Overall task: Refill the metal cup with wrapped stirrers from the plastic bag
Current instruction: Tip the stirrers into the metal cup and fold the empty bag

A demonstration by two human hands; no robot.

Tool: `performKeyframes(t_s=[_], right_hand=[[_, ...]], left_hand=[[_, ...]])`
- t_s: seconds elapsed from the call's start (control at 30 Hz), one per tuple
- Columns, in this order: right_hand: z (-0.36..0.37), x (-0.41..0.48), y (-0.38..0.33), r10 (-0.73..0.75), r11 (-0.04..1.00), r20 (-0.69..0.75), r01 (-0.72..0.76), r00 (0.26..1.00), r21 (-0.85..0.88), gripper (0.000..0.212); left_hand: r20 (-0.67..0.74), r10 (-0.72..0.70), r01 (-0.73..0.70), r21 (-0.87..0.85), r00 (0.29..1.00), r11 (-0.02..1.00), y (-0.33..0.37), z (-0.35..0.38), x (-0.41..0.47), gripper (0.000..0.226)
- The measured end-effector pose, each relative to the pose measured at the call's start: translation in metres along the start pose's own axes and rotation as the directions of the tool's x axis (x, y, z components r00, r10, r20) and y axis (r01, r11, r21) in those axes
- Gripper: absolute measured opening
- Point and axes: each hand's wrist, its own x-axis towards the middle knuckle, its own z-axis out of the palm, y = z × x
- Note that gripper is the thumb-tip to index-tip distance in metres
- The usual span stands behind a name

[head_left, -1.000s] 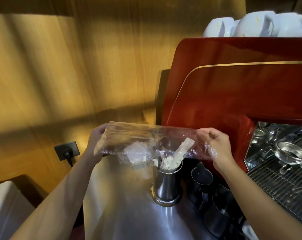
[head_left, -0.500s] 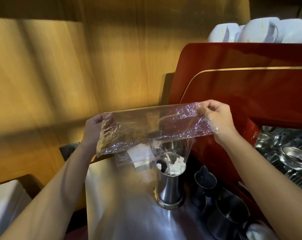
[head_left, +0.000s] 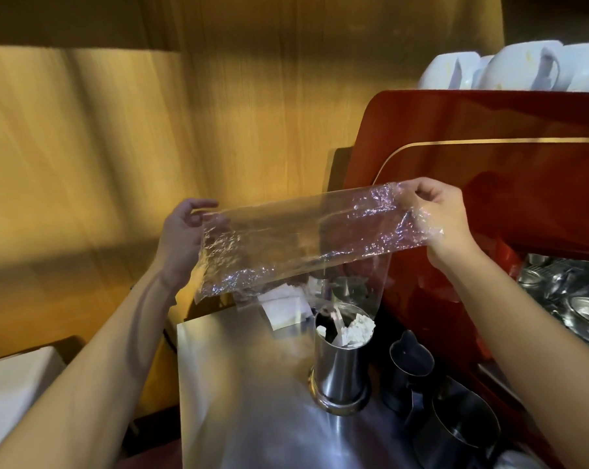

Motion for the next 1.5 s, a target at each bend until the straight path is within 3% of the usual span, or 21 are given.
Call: performKeyframes(t_s=[0.1, 0.17, 0.23, 0.3, 0.4, 0.53, 0.6, 0.7, 0.77, 0.83, 0.87, 0.97, 1.07, 1.17, 1.23, 1.33, 1.4, 1.5], right_hand=[[0.001, 0.003, -0.007, -0.031, 0.997, 0.014, 0.03, 0.999, 0.067, 0.02], [0.003, 0.005, -0.013, -0.072, 0.994, 0.034, 0.069, 0.997, 0.083, 0.02], [0.007, 0.006, -0.018, -0.1, 0.992, 0.047, 0.096, 0.994, 0.087, 0.027], [0.012, 0.009, -0.023, -0.096, 0.99, 0.069, 0.088, 0.993, 0.108, 0.027], [0.023, 0.01, -0.033, -0.038, 0.982, 0.123, 0.014, 0.992, 0.19, 0.02], [0.039, 0.009, -0.036, 0.089, 0.954, 0.212, -0.145, 0.973, 0.264, 0.015], [0.047, 0.005, -0.027, 0.162, 0.939, 0.279, -0.235, 0.947, 0.25, 0.012], [0.056, -0.007, 0.0, 0.263, 0.926, 0.34, -0.336, 0.903, 0.175, 0.015], [0.061, -0.02, 0.022, 0.315, 0.917, 0.388, -0.383, 0.866, 0.113, 0.017], [0.067, -0.036, 0.041, 0.349, 0.908, 0.41, -0.412, 0.842, 0.073, 0.02], [0.069, -0.043, 0.047, 0.357, 0.907, 0.413, -0.417, 0.838, 0.061, 0.022], [0.074, -0.056, 0.059, 0.329, 0.907, 0.439, -0.409, 0.836, 0.099, 0.021], [0.077, -0.06, 0.065, 0.292, 0.902, 0.466, -0.402, 0.836, 0.156, 0.018], [0.082, -0.069, 0.077, 0.336, 0.89, 0.466, -0.438, 0.819, 0.128, 0.016], [0.084, -0.073, 0.086, 0.349, 0.874, 0.487, -0.466, 0.801, 0.139, 0.017], [0.083, -0.078, 0.095, 0.349, 0.848, 0.627, -0.519, 0.696, 0.104, 0.028], [0.084, -0.084, 0.1, 0.341, 0.829, 0.719, -0.555, 0.605, 0.074, 0.036], [0.086, -0.093, 0.109, 0.398, 0.813, 0.707, -0.582, 0.585, 0.023, 0.025]], left_hand=[[0.079, 0.148, -0.154, 0.076, 0.986, 0.985, 0.015, -0.004, -0.005, 0.054], [0.167, 0.238, -0.257, 0.102, 0.957, 0.961, 0.028, -0.007, -0.012, 0.045], [0.182, 0.267, -0.296, 0.159, 0.946, 0.942, 0.04, -0.006, -0.022, 0.018], [0.088, 0.218, -0.231, 0.186, 0.972, 0.955, 0.044, -0.006, -0.028, 0.028], [0.042, 0.154, -0.151, -0.07, 0.987, 0.986, 0.048, -0.012, -0.025, 0.037], [-0.019, 0.028, -0.03, -0.148, 0.999, 0.989, 0.05, -0.032, -0.023, 0.042], [-0.01, -0.029, 0.028, -0.13, 1.0, 0.991, 0.042, -0.041, -0.027, 0.044], [-0.004, -0.218, 0.217, -0.098, 0.976, 0.971, 0.024, -0.059, -0.04, 0.029], [0.091, -0.342, 0.35, -0.108, 0.936, 0.93, 0.008, -0.071, -0.057, 0.033], [0.137, -0.408, 0.418, -0.05, 0.902, 0.907, -0.01, -0.077, -0.077, 0.018], [0.115, -0.42, 0.425, -0.024, 0.9, 0.905, -0.016, -0.078, -0.086, 0.01], [-0.043, -0.349, 0.347, -0.047, 0.936, 0.937, -0.022, -0.081, -0.097, 0.018], [-0.094, -0.309, 0.303, -0.069, 0.947, 0.95, -0.019, -0.085, -0.106, 0.014], [-0.004, -0.439, 0.439, 0.008, 0.898, 0.898, -0.028, -0.084, -0.127, 0.026], [0.011, -0.512, 0.511, 0.025, 0.859, 0.859, -0.037, -0.083, -0.139, 0.018], [-0.107, -0.485, 0.485, -0.03, 0.868, 0.874, -0.046, -0.089, -0.144, 0.001], [-0.164, -0.459, 0.448, -0.103, 0.873, 0.888, -0.047, -0.093, -0.145, 0.007], [-0.148, -0.477, 0.469, -0.086, 0.866, 0.879, -0.053, -0.095, -0.149, 0.015]])
